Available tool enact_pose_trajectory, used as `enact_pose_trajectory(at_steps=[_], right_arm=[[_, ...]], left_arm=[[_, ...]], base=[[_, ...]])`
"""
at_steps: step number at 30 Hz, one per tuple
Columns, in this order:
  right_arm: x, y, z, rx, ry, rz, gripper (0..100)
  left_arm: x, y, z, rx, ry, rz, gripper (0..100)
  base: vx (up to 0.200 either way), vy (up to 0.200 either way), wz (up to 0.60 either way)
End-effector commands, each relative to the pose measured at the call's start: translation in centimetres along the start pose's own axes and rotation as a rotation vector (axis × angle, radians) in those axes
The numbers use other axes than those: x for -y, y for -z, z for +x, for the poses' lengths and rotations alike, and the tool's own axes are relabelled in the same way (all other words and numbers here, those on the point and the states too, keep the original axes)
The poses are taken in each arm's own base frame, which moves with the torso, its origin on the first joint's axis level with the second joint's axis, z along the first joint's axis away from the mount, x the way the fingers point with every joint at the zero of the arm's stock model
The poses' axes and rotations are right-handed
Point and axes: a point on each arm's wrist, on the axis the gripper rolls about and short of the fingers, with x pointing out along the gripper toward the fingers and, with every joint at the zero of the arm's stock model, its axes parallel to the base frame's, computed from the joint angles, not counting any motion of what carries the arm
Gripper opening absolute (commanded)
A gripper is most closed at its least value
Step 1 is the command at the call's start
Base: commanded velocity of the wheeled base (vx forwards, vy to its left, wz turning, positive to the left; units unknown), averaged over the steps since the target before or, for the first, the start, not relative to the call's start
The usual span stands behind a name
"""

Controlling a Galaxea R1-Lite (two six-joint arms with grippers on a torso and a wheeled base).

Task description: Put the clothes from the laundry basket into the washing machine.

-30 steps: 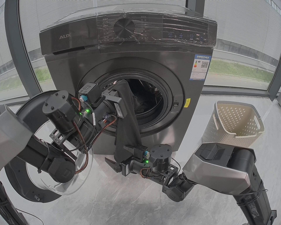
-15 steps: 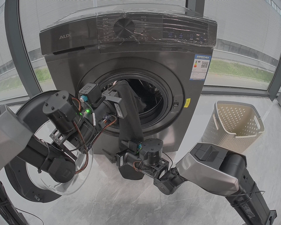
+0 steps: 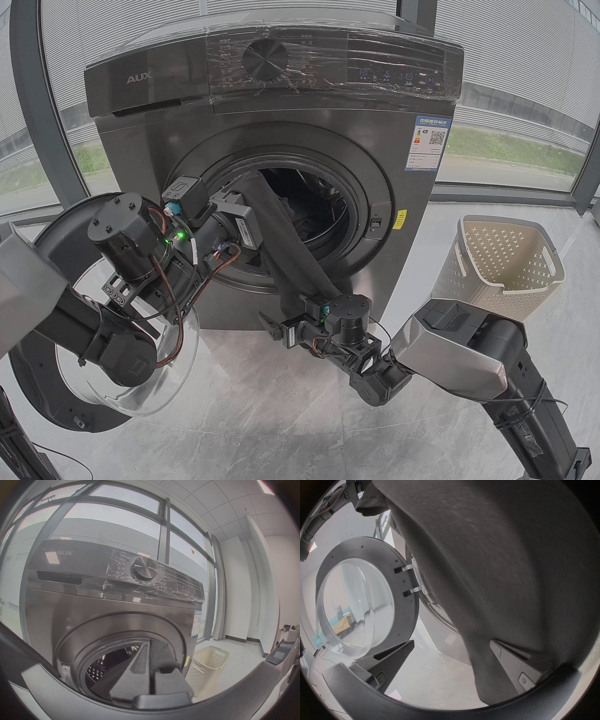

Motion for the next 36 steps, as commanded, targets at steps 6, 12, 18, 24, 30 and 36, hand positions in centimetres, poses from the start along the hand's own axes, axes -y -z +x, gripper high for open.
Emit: enact_pose_trajectory(at_steps=[6, 12, 18, 24, 30, 36], right_arm=[[0.9, -1.5, -0.8, 0.01, 0.025, -0.001, 100], [2.1, -2.0, -1.1, 0.014, 0.065, -0.001, 100], [2.9, -1.6, -0.8, 0.006, 0.088, 0.002, 100], [5.3, -1.3, 0.1, 0.026, 0.152, 0.004, 100], [5.9, -1.7, 0.1, 0.039, 0.179, 0.006, 100], [5.9, -2.0, 0.1, 0.043, 0.183, 0.006, 100]], left_arm=[[-1.0, 0.4, 0.1, -0.01, -0.03, 0.012, 0], [-1.0, 0.4, 0.1, -0.012, -0.032, 0.011, 0], [-0.7, 0.3, 0.0, -0.01, -0.022, 0.007, 0], [-0.4, 0.5, -0.5, -0.027, -0.012, 0.005, 0], [-0.3, 0.6, -1.2, -0.047, -0.01, 0.008, 0], [0.1, 0.5, -1.5, -0.053, 0.003, 0.002, 0]], base=[[0.0, 0.0, 0.0], [0.0, 0.0, 0.0], [0.0, 0.0, 0.0], [0.0, 0.0, 0.0], [0.0, 0.0, 0.0], [0.0, 0.0, 0.0]])
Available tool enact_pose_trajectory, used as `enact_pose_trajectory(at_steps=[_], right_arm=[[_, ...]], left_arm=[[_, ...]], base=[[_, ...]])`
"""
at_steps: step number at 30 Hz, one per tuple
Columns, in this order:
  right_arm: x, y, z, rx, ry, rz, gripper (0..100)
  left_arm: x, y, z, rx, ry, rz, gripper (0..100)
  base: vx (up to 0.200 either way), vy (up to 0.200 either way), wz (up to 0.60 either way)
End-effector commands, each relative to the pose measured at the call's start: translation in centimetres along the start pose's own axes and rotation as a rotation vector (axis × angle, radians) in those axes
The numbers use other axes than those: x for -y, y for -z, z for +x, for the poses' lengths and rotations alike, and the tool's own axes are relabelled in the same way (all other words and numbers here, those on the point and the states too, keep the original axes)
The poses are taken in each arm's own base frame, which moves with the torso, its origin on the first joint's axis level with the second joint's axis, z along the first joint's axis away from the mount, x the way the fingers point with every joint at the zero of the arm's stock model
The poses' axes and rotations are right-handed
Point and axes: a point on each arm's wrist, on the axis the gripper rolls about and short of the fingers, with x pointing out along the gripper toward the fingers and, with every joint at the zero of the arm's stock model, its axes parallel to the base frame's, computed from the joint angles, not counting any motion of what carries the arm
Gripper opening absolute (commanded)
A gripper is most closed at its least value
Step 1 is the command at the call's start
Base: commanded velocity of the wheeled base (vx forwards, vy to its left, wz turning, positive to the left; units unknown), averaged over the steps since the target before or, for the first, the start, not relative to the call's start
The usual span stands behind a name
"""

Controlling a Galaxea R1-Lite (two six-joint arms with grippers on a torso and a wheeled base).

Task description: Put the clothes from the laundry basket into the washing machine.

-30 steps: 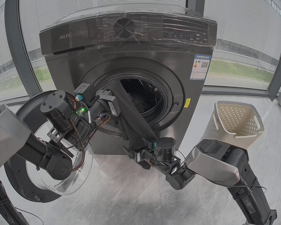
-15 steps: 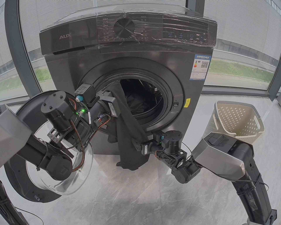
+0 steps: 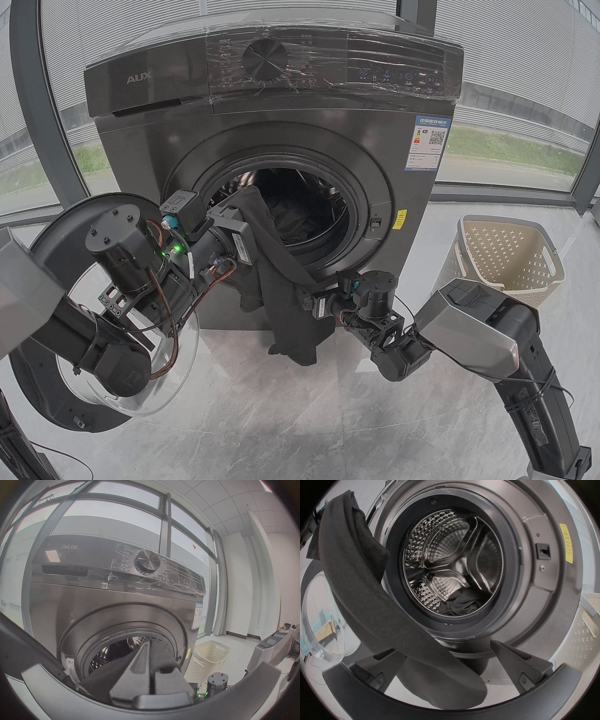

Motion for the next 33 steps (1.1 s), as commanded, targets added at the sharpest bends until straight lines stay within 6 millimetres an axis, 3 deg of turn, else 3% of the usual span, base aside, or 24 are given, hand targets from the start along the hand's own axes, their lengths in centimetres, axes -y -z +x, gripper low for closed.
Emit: enact_pose_trajectory(at_steps=[1, 8, 18, 21, 28, 33], right_arm=[[0.0, 0.1, 0.0, -0.001, 0.004, 0.0, 100], [1.6, -0.4, 0.1, 0.012, 0.094, 0.011, 100], [4.1, -2.7, -1.1, 0.02, 0.149, 0.011, 100], [5.2, -2.4, -1.1, 0.012, 0.171, 0.008, 100], [4.8, -2.0, -0.8, 0.013, 0.157, 0.008, 100], [3.2, -1.1, -0.2, -0.004, 0.122, 0.005, 100]], left_arm=[[0.1, -0.4, -0.4, 0.002, 0.005, -0.002, 0], [-0.2, -0.7, -1.3, -0.019, -0.003, 0.004, 0], [-0.4, -0.6, -2.8, -0.078, -0.002, 0.011, 0], [-0.1, -0.7, -3.8, -0.109, 0.013, 0.013, 0], [0.8, -1.0, -4.7, -0.134, 0.053, 0.005, 0], [2.5, -0.7, -4.9, -0.181, 0.111, -0.003, 0]], base=[[0.0, 0.0, 0.0], [0.0, 0.0, 0.0], [0.0, 0.0, 0.0], [0.0, 0.0, 0.0], [0.0, 0.0, 0.0], [0.0, 0.0, 0.0]])
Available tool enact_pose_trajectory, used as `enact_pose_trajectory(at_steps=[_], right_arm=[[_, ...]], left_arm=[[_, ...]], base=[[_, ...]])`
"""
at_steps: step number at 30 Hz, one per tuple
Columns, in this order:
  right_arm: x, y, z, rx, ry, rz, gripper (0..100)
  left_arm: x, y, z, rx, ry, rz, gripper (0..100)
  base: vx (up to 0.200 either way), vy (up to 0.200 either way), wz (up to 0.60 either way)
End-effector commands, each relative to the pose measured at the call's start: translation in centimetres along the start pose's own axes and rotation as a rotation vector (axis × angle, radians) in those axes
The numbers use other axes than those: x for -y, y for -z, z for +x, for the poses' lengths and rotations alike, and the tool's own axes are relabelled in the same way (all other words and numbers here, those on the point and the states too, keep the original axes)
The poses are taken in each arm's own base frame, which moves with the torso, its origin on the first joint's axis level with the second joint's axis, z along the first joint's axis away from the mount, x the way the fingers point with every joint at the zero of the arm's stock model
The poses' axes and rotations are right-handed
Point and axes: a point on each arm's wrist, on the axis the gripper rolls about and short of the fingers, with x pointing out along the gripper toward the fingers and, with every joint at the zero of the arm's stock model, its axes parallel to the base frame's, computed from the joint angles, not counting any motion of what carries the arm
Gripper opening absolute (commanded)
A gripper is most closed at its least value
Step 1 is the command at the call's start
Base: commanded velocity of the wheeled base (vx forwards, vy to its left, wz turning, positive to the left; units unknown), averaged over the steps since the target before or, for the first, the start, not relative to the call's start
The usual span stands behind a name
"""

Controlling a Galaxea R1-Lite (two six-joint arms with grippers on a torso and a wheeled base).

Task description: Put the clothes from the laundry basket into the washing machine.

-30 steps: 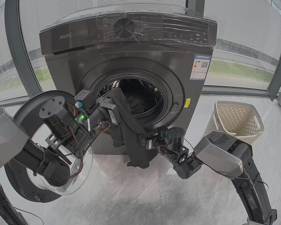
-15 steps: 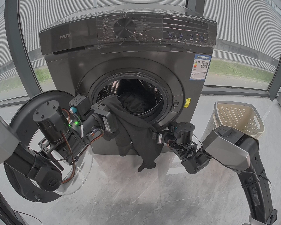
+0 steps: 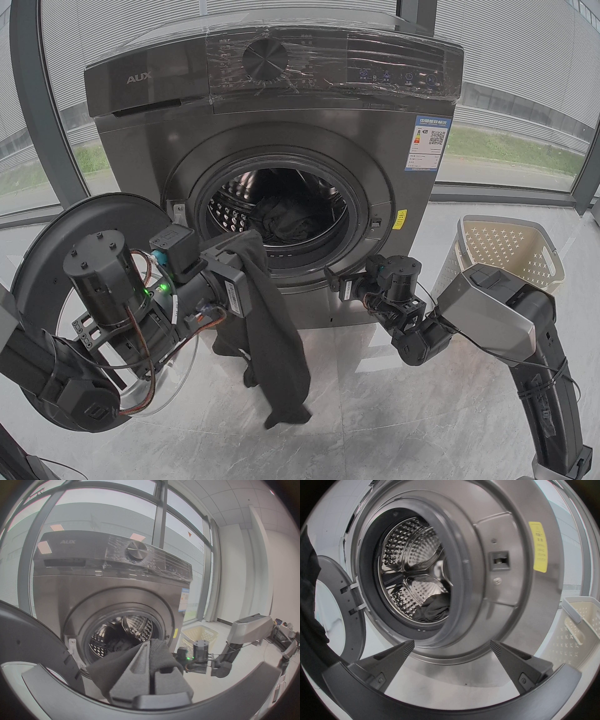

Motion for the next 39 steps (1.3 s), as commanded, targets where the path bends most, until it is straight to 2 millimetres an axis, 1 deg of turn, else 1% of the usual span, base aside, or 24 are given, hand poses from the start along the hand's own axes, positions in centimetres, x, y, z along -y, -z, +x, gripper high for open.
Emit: enact_pose_trajectory(at_steps=[1, 4, 7, 8, 10, 11, 12, 13, 16, 18, 19, 22, 23, 34, 38, 39], right_arm=[[-1.5, 0.9, 0.1, -0.011, -0.031, -0.003, 100], [-1.8, 1.0, -0.1, -0.01, -0.042, -0.003, 100], [-2.0, 0.5, -0.6, -0.006, -0.051, -0.004, 100], [-2.8, -1.2, -1.8, 0.01, -0.086, -0.003, 100], [-3.0, -1.5, -2.2, 0.006, -0.101, -0.004, 100], [-3.3, -1.8, -2.8, -0.001, -0.121, -0.007, 100], [-3.3, -1.8, -2.8, -0.001, -0.121, -0.007, 100], [-4.1, -2.9, -3.9, 0.002, -0.164, -0.011, 100], [-5.1, -4.5, -5.5, 0.02, -0.219, -0.024, 100], [-5.5, -5.1, -5.8, 0.03, -0.236, -0.023, 100], [-5.8, -5.8, -6.0, 0.044, -0.249, -0.021, 100], [-5.8, -6.2, -6.1, 0.055, -0.255, -0.023, 100], [-5.8, -6.8, -6.3, 0.066, -0.271, -0.022, 100], [-5.7, -6.3, -6.7, 0.057, -0.303, -0.044, 100], [-5.9, -5.9, -6.7, 0.047, -0.313, -0.045, 100], [-6.2, -5.7, -6.8, 0.042, -0.321, -0.046, 100]], left_arm=[[1.1, -0.2, 0.1, -0.002, 0.032, -0.005, 0], [0.9, -0.1, 1.0, -0.006, 0.008, -0.005, 0], [0.5, 0.1, 1.7, -0.009, -0.038, 0.0, 0], [-0.5, 0.4, 2.4, -0.016, -0.074, 0.004, 0], [-0.7, 0.4, 2.5, -0.015, -0.08, 0.006, 0], [-0.9, 0.4, 2.7, -0.012, -0.087, 0.006, 0], [-0.9, 0.4, 2.7, -0.012, -0.087, 0.006, 0], [-1.2, 0.5, 3.0, -0.015, -0.097, 0.008, 0], [-1.4, 0.7, 3.2, -0.015, -0.097, 0.008, 0], [-1.4, 0.7, 3.2, -0.015, -0.093, 0.008, 0], [-1.4, 0.7, 3.2, -0.015, -0.091, 0.008, 0], [-1.3, 0.6, 3.3, -0.011, -0.09, 0.008, 0], [-1.3, 0.6, 3.3, -0.007, -0.088, 0.009, 0], [-1.4, 0.1, 3.6, 0.019, -0.077, 0.008, 0], [-1.4, 0.1, 3.6, 0.021, -0.073, 0.007, 0], [-1.4, 0.0, 3.5, 0.021, -0.071, 0.008, 0]], base=[[0.0, 0.0, 0.0], [0.0, 0.0, 0.0], [0.0, 0.0, 0.0], [0.0, 0.0, 0.0], [0.0, 0.0, 0.0], [0.0, 0.0, 0.0], [0.0, 0.0, 0.0], [0.0, 0.0, 0.0], [0.0, 0.0, 0.0], [0.0, 0.0, 0.0], [0.0, 0.0, 0.0], [0.0, 0.0, 0.0], [0.0, 0.0, 0.0], [0.0, 0.0, 0.0], [0.0, 0.0, 0.0], [0.0, 0.0, 0.0]])
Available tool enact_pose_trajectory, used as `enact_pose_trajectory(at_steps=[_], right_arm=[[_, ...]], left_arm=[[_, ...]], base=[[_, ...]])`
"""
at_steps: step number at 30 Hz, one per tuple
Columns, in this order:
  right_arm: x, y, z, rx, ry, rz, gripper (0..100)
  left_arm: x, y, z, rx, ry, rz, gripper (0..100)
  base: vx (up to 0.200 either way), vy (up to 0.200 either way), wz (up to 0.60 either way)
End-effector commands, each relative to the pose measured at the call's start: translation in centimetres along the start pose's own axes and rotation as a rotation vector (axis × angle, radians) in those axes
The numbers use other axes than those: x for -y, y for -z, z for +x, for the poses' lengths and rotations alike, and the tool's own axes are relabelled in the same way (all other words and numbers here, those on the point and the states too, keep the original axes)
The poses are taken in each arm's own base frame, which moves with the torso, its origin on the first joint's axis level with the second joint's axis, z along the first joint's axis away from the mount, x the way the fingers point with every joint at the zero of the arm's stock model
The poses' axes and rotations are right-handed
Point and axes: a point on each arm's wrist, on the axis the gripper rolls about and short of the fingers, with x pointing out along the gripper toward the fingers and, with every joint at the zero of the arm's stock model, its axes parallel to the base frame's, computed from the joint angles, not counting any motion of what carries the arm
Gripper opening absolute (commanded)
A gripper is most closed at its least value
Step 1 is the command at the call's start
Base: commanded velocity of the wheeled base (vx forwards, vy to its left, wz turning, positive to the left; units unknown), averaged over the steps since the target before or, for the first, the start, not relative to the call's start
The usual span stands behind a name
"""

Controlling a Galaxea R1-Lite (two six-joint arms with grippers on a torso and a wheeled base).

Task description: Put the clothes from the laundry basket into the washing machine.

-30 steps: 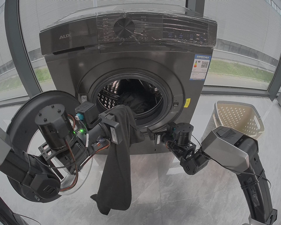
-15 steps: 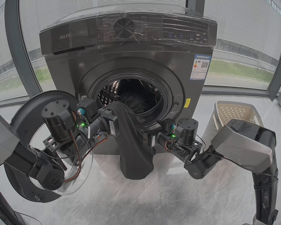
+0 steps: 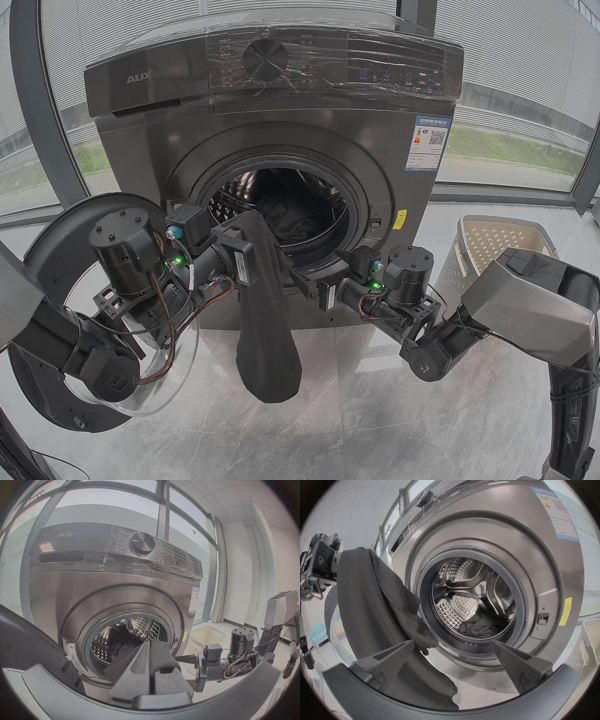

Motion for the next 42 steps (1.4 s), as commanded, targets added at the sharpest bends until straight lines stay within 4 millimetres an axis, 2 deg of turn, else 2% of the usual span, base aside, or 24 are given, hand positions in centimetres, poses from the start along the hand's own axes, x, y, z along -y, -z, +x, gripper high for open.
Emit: enact_pose_trajectory(at_steps=[1, 11, 17, 21, 26, 27, 30, 37, 41, 42], right_arm=[[-0.8, 0.4, 0.0, -0.009, -0.018, 0.001, 100], [-2.4, 1.5, 0.6, -0.021, -0.104, -0.008, 100], [-1.8, 1.5, 1.1, 0.006, -0.189, -0.021, 100], [-0.1, 1.3, 1.4, 0.027, -0.257, -0.045, 100], [-0.3, 0.8, 1.8, 0.086, -0.303, -0.057, 100], [-0.3, 1.2, 2.3, 0.092, -0.306, -0.06, 0], [-0.6, 1.8, 2.9, 0.095, -0.312, -0.061, 0], [-0.7, 1.9, 2.9, 0.092, -0.313, -0.059, 0], [-0.6, 1.4, 2.2, 0.093, -0.309, -0.059, 0], [-0.6, 0.6, 1.8, 0.107, -0.307, -0.062, 0]], left_arm=[[0.0, 0.0, 0.0, 0.0, 0.0, 0.0, 0], [0.1, 0.1, -0.1, 0.002, 0.009, -0.001, 0], [0.1, 0.2, -0.2, -0.004, 0.011, 0.003, 0], [0.1, 0.4, -0.6, -0.014, 0.036, 0.005, 0], [0.2, 0.6, -0.4, -0.016, 0.045, 0.007, 0], [0.3, 0.5, -0.4, -0.014, 0.05, 0.006, 0], [0.5, 0.5, -0.4, -0.013, 0.054, 0.006, 0], [0.4, 0.4, -0.5, -0.009, 0.054, 0.005, 0], [0.2, 0.5, -0.5, -0.013, 0.057, -0.001, 0], [0.3, 0.5, -0.4, -0.008, 0.066, -0.005, 0]], base=[[0.0, 0.0, 0.0], [0.0, 0.0, 0.0], [0.0, 0.0, 0.0], [0.0, 0.0, 0.0], [0.0, 0.0, 0.0], [0.0, 0.0, 0.0], [0.0, 0.0, 0.0], [0.0, 0.0, 0.0], [0.0, 0.0, 0.0], [0.0, 0.0, 0.0]])
